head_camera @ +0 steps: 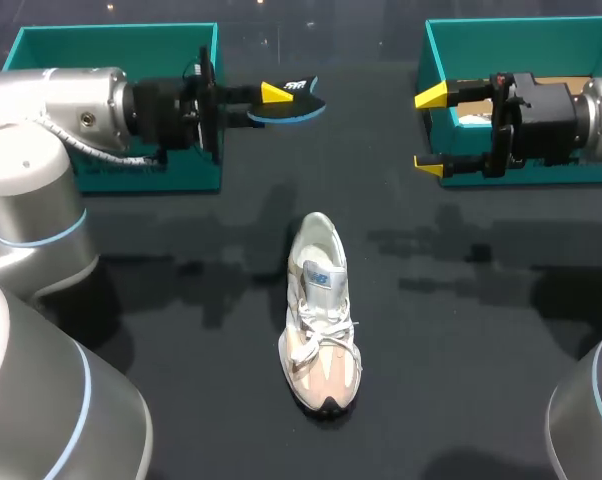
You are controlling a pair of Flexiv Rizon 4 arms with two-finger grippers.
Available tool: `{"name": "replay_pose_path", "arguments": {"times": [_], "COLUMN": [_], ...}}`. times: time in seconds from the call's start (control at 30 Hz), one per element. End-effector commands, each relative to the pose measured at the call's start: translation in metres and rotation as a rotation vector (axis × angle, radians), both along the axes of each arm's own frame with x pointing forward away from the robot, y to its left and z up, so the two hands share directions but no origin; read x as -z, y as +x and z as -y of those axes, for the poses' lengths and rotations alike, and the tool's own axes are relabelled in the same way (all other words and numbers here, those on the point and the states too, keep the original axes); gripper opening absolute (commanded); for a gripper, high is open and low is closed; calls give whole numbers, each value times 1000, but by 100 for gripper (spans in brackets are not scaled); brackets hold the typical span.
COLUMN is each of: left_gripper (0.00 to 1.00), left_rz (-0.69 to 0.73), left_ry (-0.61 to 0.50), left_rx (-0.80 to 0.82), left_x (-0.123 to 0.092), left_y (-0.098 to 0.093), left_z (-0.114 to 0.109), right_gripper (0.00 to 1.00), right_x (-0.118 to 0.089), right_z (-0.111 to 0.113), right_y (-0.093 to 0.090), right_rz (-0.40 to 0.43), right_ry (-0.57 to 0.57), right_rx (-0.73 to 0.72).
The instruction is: Take the shoe out of the shoebox, open the shoe tongue, remove and reinsert the insole, then place the shoe into the shoebox
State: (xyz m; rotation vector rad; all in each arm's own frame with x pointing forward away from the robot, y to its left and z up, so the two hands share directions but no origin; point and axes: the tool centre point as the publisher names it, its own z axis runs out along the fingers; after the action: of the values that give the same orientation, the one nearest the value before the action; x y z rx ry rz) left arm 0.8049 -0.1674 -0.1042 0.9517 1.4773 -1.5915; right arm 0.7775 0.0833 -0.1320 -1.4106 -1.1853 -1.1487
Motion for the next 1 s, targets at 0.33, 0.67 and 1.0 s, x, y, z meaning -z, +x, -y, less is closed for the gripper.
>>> {"name": "replay_pose_path", "arguments": {"times": [0.33, 0.67, 1.0], "left_gripper": [0, 0, 0], "left_rz": [235, 346, 378], "left_ry": [-6, 1, 8], "left_rx": [-9, -14, -19], "left_x": [17, 22, 28], "left_y": [15, 19, 25], "left_z": [10, 12, 17], "right_gripper": [100, 100, 100], "right_x": [0, 0, 1], "right_z": [-1, -1, -22], "right_y": [0, 0, 0], "right_rz": [0, 0, 12], "right_ry": [-1, -1, 0], "right_rx": [1, 1, -27]}}
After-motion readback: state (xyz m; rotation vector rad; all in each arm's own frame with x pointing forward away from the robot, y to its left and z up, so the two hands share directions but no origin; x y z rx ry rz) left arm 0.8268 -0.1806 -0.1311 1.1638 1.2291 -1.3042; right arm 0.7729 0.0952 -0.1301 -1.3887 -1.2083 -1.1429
